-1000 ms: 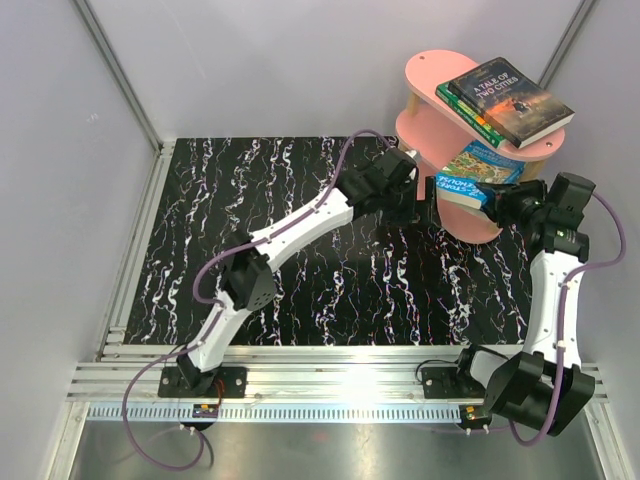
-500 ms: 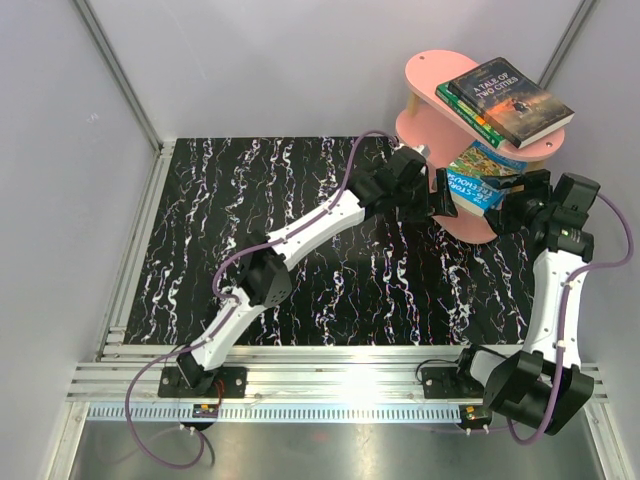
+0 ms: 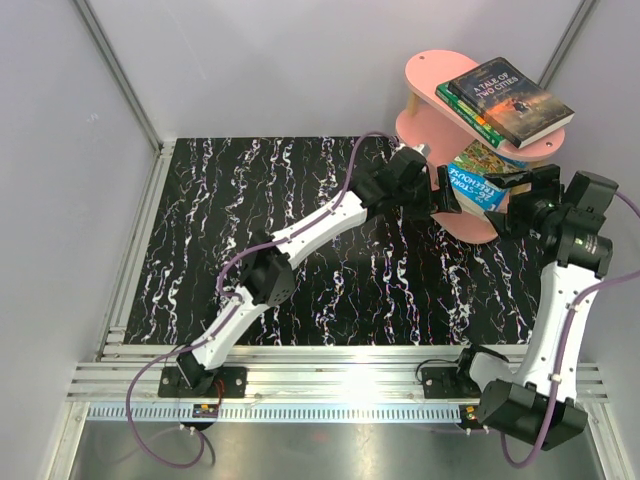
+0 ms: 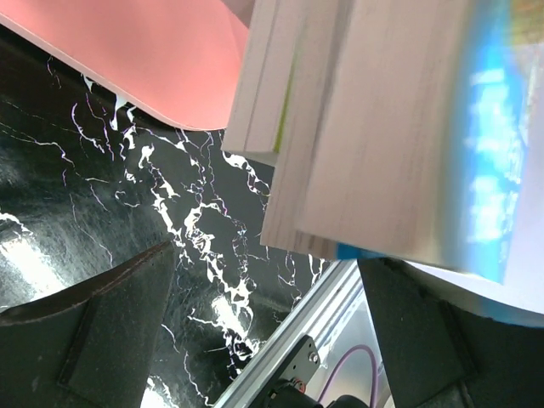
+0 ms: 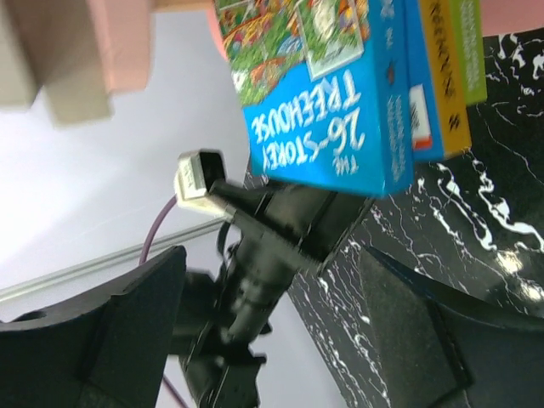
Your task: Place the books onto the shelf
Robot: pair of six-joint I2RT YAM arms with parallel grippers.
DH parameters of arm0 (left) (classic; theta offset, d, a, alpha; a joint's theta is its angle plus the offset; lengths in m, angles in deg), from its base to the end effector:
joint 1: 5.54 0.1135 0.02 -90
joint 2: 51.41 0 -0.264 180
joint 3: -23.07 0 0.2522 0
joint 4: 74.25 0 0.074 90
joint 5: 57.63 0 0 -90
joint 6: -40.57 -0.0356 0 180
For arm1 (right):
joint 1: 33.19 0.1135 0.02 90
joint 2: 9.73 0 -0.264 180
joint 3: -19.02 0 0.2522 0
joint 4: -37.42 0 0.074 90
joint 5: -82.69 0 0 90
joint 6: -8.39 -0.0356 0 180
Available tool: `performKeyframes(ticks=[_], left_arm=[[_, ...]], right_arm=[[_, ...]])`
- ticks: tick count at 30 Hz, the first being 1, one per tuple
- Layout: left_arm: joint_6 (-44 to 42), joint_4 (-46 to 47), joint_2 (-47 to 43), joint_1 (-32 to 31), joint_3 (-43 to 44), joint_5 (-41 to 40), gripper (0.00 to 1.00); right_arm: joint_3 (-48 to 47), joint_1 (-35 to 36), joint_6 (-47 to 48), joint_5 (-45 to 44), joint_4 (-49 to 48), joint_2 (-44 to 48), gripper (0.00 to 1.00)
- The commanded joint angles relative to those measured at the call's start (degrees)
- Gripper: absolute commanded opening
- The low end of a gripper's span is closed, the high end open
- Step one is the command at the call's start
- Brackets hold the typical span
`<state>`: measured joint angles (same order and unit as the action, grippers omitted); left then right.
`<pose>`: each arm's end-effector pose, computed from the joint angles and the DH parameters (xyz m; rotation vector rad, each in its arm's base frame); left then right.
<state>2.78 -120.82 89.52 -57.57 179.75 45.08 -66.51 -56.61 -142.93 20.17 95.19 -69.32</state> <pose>0.3390 -0.4471 0.2926 0.1470 2.3837 -1.2313 0.1927 -0.0656 0.3958 1.2435 1.8009 0.8932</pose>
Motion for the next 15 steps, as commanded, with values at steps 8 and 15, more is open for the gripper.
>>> performKeyframes(ticks=[8, 15], left_arm=[[2.37, 5.92, 2.43, 0.53, 3.95, 0.91, 0.91], [4.74, 9.44, 3.04, 1.05, 5.71, -0.41, 0.92]], right_arm=[[-11.54, -0.31, 8.75, -1.12, 18.91, 6.24, 0.91], [-13.57, -0.31, 14.82, -1.38, 23.75, 8.18, 0.91]])
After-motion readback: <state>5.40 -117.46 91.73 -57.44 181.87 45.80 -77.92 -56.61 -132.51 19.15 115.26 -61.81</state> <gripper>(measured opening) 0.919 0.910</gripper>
